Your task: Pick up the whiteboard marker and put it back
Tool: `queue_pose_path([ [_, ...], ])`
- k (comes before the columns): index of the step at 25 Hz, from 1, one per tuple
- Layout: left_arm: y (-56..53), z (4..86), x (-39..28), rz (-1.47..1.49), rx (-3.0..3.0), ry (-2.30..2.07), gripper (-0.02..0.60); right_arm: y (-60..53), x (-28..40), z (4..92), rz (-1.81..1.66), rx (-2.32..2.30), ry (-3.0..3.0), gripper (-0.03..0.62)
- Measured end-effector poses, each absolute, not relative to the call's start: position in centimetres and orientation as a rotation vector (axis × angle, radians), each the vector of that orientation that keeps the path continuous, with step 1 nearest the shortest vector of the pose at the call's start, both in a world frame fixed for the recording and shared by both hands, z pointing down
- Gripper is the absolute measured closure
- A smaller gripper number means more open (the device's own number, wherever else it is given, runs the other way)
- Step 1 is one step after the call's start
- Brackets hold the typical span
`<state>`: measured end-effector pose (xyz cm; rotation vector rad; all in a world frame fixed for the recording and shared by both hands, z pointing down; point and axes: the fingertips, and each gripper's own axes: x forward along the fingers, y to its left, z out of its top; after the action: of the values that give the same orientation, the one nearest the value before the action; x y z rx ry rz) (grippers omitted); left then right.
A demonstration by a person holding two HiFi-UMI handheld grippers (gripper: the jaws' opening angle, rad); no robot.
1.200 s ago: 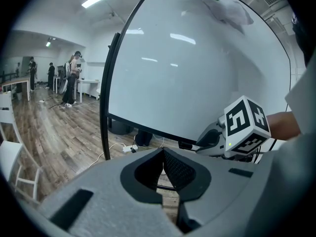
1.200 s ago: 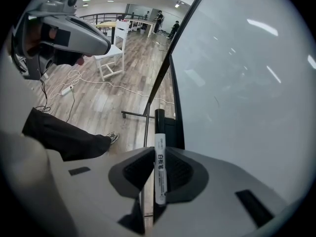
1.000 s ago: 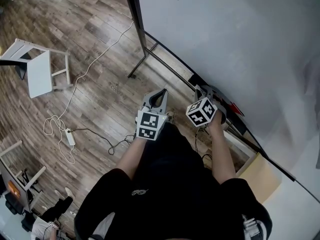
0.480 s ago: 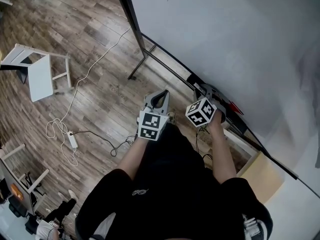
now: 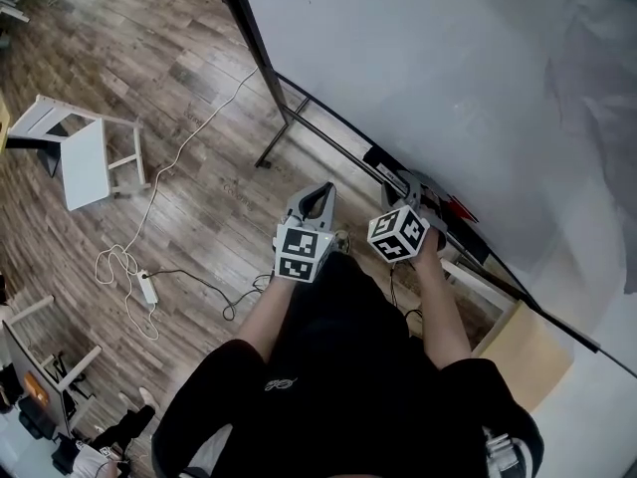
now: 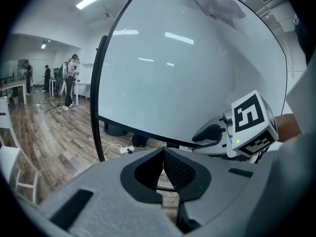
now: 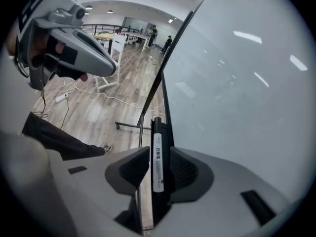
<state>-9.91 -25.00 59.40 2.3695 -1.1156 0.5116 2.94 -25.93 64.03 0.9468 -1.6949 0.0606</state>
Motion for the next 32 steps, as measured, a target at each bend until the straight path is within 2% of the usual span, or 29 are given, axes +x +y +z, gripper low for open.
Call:
queue_pose_path([
  [11, -21.2, 56.6, -7.3, 0.461, 2.397, -1.168, 0.575, -22.2, 2.6, 57.0, 0.061, 1.210, -1.952, 0.497],
  [19, -18.5, 53.1, -5.6, 0.392, 2.431, -1.233, 0.575, -18.9, 3.7, 50.9, -0.009, 1.447, -2.100, 0.585],
  [26, -16.9, 50.0, -4.3, 0.363, 2.528, -1.252, 0.575, -16.3, 4.9, 48.5, 0.225, 1.664, -2.281, 0.592],
  [32, -15.5, 47.9, -4.6, 0.338, 2.603, -1.182, 0.575, -15.0, 4.3, 47.2, 0.221, 1.769, -2.280, 0.592],
])
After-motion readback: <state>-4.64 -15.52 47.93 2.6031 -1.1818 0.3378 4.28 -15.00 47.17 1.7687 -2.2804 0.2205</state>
